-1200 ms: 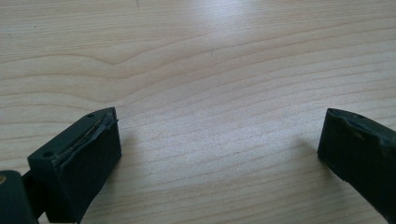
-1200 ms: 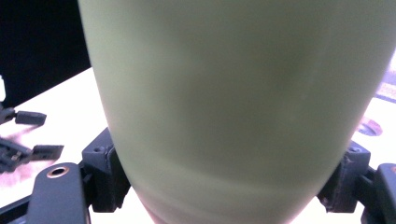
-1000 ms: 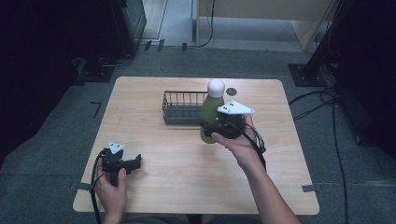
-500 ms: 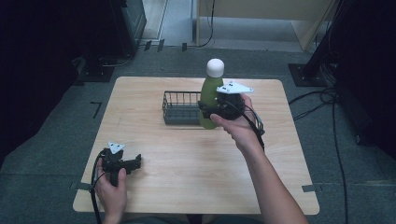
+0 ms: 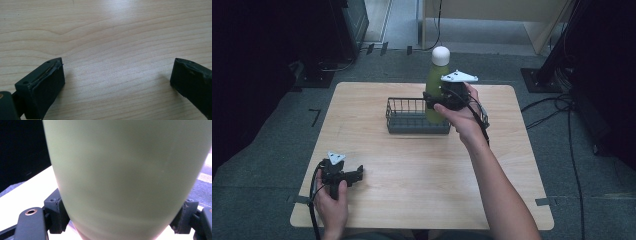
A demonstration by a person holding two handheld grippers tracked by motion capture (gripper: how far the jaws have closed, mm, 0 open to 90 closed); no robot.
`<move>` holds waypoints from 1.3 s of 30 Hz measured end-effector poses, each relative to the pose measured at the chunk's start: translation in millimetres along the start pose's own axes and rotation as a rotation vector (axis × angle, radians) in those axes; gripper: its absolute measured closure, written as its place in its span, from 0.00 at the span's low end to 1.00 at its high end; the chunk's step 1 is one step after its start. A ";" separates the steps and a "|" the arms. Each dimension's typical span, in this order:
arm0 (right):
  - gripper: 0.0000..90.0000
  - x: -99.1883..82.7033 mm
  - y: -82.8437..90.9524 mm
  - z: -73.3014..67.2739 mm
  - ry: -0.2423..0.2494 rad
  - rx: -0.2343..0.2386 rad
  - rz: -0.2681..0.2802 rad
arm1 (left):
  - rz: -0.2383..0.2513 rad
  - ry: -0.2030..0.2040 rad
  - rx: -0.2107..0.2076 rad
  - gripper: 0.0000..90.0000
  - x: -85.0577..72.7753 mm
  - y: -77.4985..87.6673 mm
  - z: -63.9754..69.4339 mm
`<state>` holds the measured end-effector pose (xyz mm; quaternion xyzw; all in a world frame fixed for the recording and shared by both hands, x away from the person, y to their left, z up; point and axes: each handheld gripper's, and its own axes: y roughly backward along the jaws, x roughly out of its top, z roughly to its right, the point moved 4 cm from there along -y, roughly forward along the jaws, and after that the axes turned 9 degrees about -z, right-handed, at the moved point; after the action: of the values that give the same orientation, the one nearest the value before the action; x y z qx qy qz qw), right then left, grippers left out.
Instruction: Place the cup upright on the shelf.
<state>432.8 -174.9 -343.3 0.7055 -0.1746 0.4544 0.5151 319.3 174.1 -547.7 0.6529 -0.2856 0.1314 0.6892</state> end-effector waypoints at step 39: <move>0.22 -32.6 -70.2 23.8 -0.048 -0.097 -0.058 | -0.003 -0.006 -0.002 0.00 -0.2 0.1 0.1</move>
<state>476.8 -174.5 -411.3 0.6952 -0.1880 0.4133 0.5573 319.1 174.0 -547.6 0.6528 -0.2868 0.1283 0.6893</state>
